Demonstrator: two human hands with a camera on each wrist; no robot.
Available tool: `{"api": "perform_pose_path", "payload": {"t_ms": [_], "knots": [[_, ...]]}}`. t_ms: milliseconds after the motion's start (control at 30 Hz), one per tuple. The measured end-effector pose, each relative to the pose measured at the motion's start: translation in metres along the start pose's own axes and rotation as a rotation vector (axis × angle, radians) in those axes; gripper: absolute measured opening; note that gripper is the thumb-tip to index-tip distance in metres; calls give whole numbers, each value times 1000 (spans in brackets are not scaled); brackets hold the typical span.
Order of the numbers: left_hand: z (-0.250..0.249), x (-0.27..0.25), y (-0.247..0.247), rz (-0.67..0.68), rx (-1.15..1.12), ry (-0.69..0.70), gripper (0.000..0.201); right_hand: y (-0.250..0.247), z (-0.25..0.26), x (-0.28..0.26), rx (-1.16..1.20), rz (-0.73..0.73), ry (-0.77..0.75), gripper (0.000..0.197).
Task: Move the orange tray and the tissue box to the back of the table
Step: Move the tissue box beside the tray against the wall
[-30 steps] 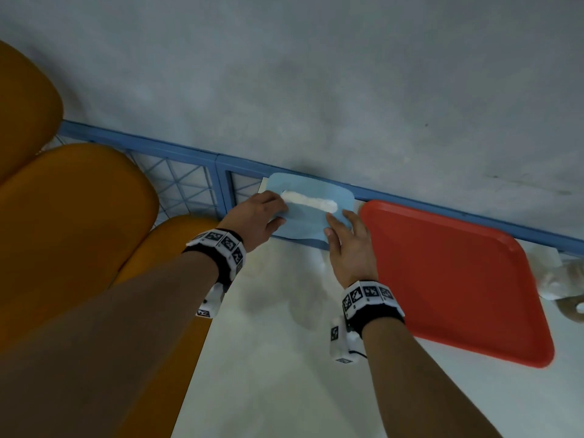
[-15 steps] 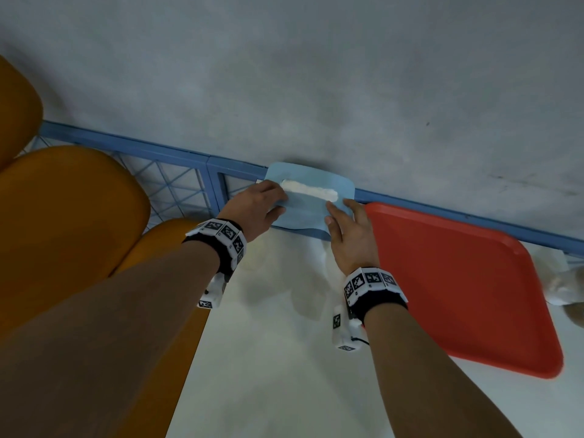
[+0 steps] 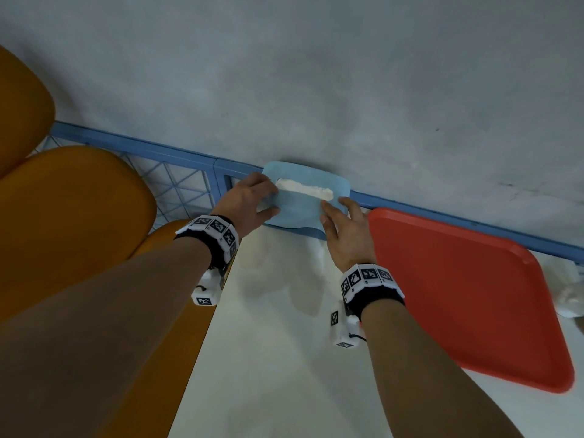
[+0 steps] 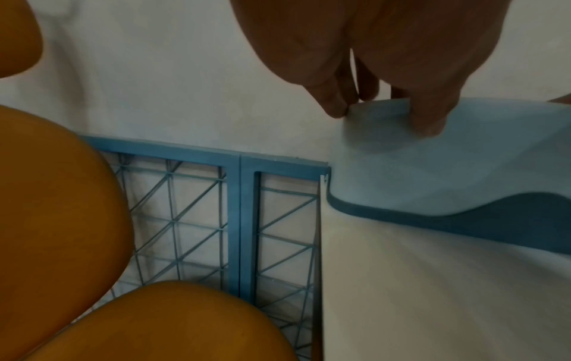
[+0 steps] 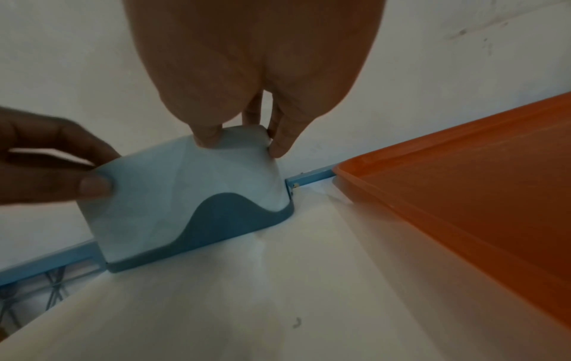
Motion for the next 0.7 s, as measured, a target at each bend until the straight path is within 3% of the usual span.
{"api": "perform_pose_path", "payload": {"t_ms": [100,200,333,700], "knots": [[23,-8,-2,34,-8,-161,64,-1,-8,-1,56,15,62,47],[32,-16,-2,87,13,-246,58,0,-17,-5,82,75,143,50],[32,-23,-7,85,15,-312,50,-2,-10,-12,65,110,104,47],[27,-22,-10,132,88,-347,49,-5,-8,-11,27,154,122,47]]}}
Point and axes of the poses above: each hand's wrist, its own x-axis towards the middle knuckle, its own y-axis out of the palm, z = x × y, the point moved 9 cm from there along x, towards the middle knuckle, and after that the axes turned 3 degrees about -z, right-handed, at the moved point
